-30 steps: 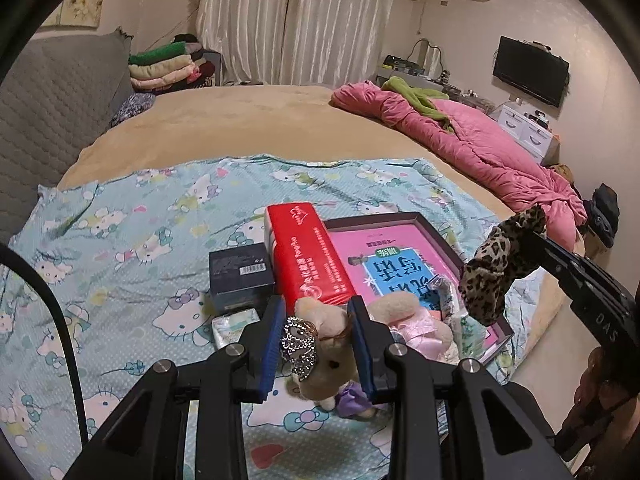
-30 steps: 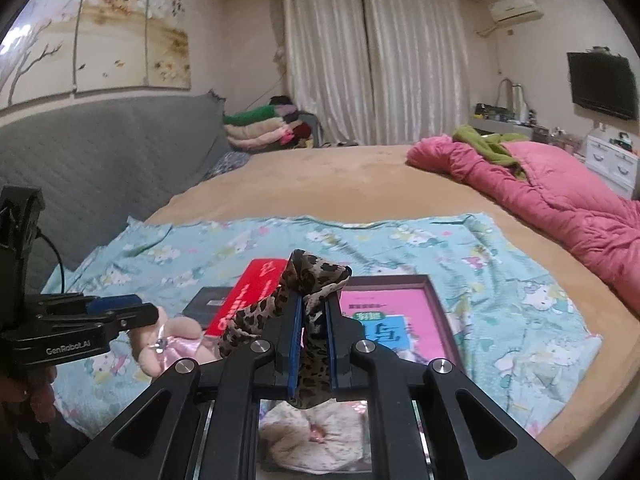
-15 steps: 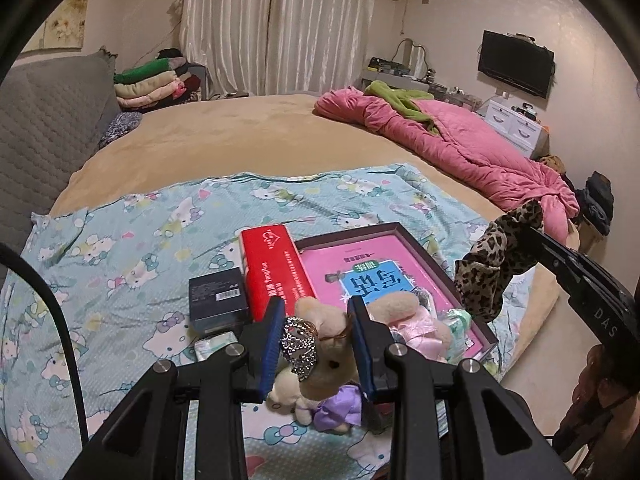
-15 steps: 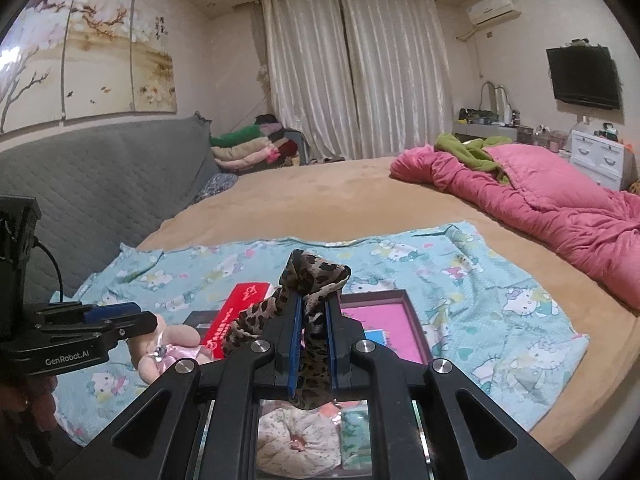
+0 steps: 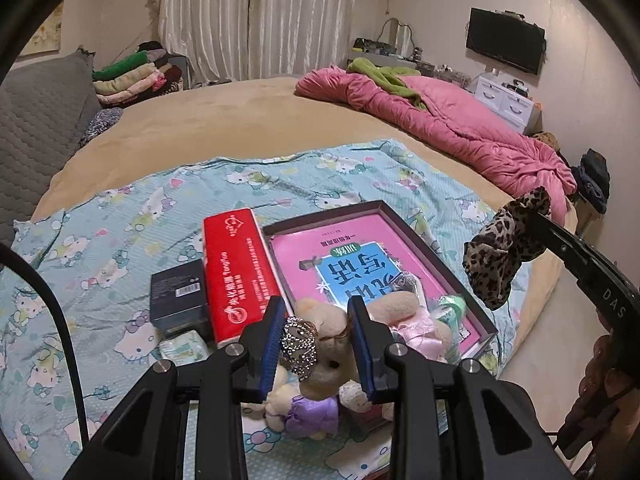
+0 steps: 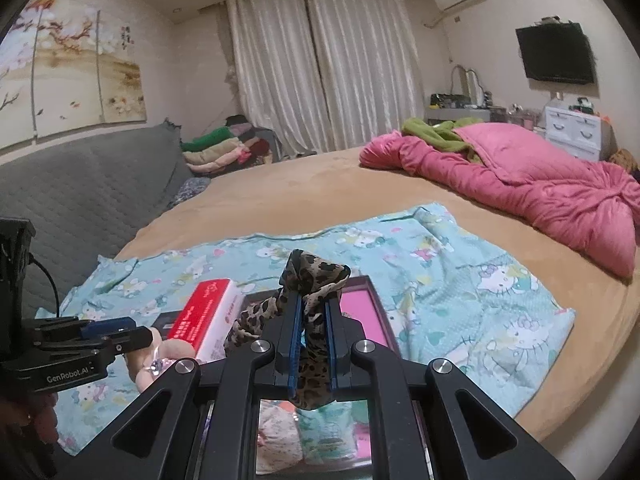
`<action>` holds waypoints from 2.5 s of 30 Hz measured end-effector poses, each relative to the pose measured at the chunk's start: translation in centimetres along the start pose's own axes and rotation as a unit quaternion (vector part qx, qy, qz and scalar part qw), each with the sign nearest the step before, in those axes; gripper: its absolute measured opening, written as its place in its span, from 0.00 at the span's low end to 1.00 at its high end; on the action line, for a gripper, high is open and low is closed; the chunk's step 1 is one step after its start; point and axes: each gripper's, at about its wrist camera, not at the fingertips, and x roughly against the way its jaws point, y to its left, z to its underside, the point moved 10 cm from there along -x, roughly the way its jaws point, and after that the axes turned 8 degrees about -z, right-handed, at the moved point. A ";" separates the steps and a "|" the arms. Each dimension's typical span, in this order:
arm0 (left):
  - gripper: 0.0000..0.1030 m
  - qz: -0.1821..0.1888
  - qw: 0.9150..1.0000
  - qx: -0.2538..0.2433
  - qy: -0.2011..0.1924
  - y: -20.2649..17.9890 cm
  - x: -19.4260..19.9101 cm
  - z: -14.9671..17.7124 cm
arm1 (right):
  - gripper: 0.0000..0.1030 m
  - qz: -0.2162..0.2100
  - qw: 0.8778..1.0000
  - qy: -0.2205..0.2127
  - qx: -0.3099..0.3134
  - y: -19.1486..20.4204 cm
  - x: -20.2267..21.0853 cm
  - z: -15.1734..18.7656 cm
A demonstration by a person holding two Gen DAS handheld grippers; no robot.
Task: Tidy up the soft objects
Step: 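Carry the beige bear and leopard scrunchie over the pink box with both tools, then lower the scrunchie into the pink box and open the right tool while the left tool releases the bear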
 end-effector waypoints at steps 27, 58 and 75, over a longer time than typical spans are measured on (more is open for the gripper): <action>0.33 -0.039 0.996 -0.067 0.053 -4.6 -7.0 4.4 | 0.10 -0.029 0.996 0.055 -0.071 -2.8 -4.4 4.7; 0.34 -0.035 0.996 -0.056 0.065 -4.3 -8.4 5.1 | 0.12 0.064 0.986 0.148 -0.032 -6.4 -11.8 9.2; 0.37 -0.030 0.995 -0.056 0.072 -4.4 -8.5 5.0 | 0.46 0.036 0.990 0.123 -0.049 -5.7 -10.9 8.6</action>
